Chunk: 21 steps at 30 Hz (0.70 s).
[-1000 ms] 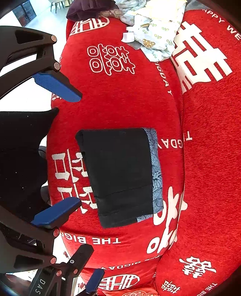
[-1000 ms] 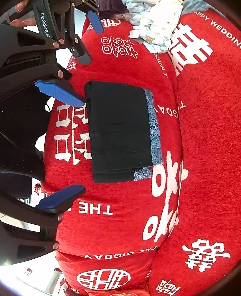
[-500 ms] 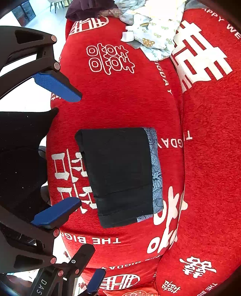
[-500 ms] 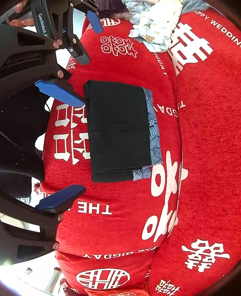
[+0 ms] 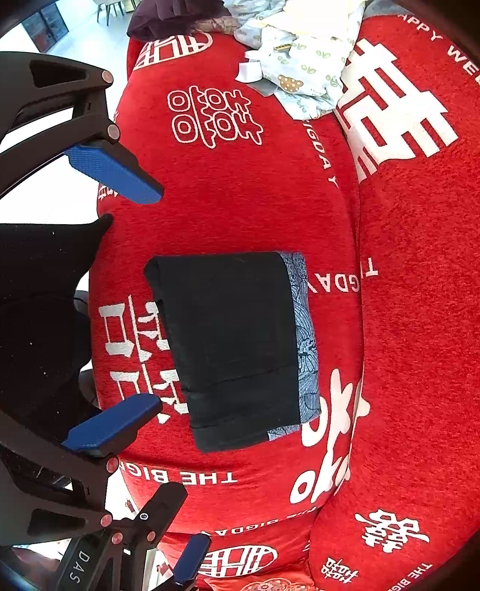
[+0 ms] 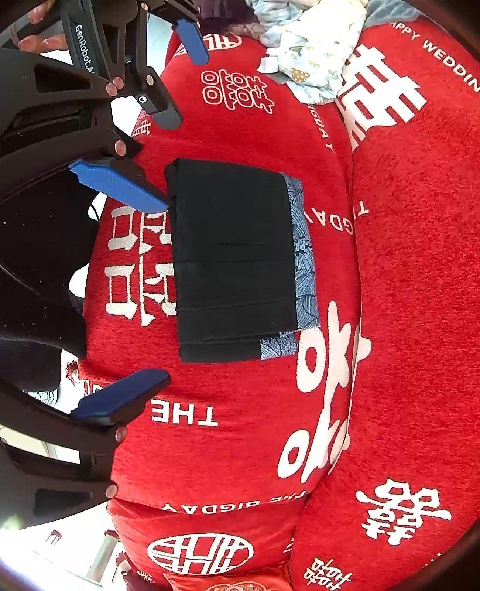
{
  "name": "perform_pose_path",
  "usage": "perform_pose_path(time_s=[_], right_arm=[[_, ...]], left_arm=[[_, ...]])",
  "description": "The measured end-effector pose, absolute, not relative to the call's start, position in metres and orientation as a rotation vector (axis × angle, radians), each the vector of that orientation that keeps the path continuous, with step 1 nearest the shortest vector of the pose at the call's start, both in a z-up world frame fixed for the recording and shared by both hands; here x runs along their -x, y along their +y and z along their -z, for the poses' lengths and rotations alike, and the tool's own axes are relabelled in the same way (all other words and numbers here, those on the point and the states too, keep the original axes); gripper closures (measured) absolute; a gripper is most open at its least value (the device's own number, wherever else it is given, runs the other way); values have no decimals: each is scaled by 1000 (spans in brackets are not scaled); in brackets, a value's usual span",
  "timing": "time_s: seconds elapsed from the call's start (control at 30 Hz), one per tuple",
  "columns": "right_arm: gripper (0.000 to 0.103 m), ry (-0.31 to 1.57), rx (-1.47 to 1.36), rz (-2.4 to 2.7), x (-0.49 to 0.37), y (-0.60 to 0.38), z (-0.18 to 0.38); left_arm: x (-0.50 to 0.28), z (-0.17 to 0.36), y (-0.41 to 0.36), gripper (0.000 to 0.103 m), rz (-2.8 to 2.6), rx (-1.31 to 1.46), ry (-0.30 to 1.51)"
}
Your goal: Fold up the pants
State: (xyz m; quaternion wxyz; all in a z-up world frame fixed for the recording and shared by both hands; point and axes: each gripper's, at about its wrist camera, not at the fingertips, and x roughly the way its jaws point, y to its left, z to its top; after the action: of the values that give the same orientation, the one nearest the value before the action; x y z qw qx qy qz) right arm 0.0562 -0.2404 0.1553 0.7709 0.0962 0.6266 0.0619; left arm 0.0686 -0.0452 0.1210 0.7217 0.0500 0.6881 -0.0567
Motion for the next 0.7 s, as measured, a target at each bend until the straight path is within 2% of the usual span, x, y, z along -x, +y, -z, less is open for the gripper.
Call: perform_pose_path(time_s=[0.7], right_arm=[[14, 1355, -203, -133, -57, -238, -159]], left_arm=[[-69, -123, -43, 0, 137, -112, 1518]])
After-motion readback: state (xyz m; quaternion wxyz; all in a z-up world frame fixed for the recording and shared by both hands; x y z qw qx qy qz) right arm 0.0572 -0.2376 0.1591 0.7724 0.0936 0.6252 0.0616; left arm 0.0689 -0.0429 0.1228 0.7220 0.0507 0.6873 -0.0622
